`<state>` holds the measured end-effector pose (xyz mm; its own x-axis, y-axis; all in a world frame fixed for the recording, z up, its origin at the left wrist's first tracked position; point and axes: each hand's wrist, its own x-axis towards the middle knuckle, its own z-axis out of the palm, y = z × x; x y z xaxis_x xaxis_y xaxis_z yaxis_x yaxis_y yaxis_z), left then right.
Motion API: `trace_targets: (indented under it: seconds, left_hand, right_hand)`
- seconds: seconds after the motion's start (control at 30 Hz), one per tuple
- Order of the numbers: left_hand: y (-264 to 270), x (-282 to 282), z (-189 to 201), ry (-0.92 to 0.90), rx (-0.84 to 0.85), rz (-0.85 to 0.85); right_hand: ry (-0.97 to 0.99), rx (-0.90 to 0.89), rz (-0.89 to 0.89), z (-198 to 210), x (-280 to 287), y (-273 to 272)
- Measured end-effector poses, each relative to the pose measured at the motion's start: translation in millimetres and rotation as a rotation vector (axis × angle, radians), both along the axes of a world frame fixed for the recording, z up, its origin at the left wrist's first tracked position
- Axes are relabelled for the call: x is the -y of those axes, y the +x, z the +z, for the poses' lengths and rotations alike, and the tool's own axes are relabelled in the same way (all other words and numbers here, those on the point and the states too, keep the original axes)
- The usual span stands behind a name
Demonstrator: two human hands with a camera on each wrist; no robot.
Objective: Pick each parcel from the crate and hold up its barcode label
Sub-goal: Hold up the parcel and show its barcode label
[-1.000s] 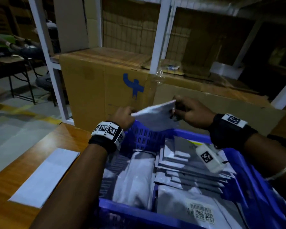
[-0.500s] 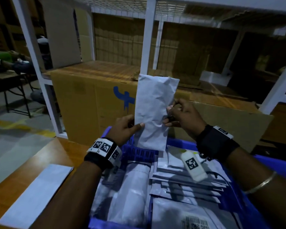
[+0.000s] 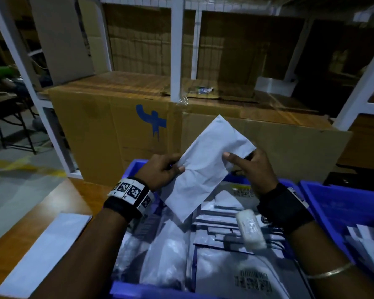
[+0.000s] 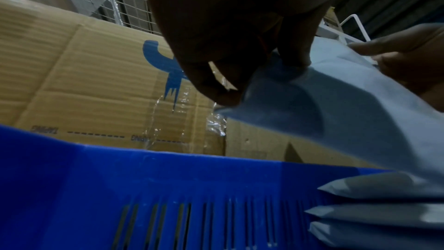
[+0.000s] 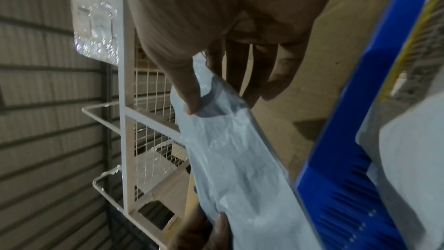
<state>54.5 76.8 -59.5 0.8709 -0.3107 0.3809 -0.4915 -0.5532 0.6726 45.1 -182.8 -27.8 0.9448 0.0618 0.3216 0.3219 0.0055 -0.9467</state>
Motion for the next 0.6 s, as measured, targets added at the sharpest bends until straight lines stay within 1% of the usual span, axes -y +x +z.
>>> trace_targets:
  seconds: [0.1,0.2,0.3,0.43,0.6]
  left_hand:
    - [1.8,4.2,-1.4,0.05,-0.01,-0.033]
    - [8.0,1.7,-6.6,0.051,-0.093,-0.044]
    - [14.3,-2.6,-12.9,0.066,-0.171,-0.079]
    - [13.9,-3.5,-10.8,-0.029,-0.212,-0.097]
    - [10.3,5.5,-14.3,-0.045,-0.258,-0.11]
  right_hand:
    - [0.08,-0.057,-0.047,-10.1,9.6,3.5]
    - [0.155,-0.13,-0.088,-13.3,19.2,3.5]
    - [0.178,-0.141,-0.128,-14.3,28.6,3.1]
    - [0.13,-0.135,-0.154,-11.9,38.6,1.4]
    - [-0.002,-0.103,-0.209,-10.1,53.3,4.3]
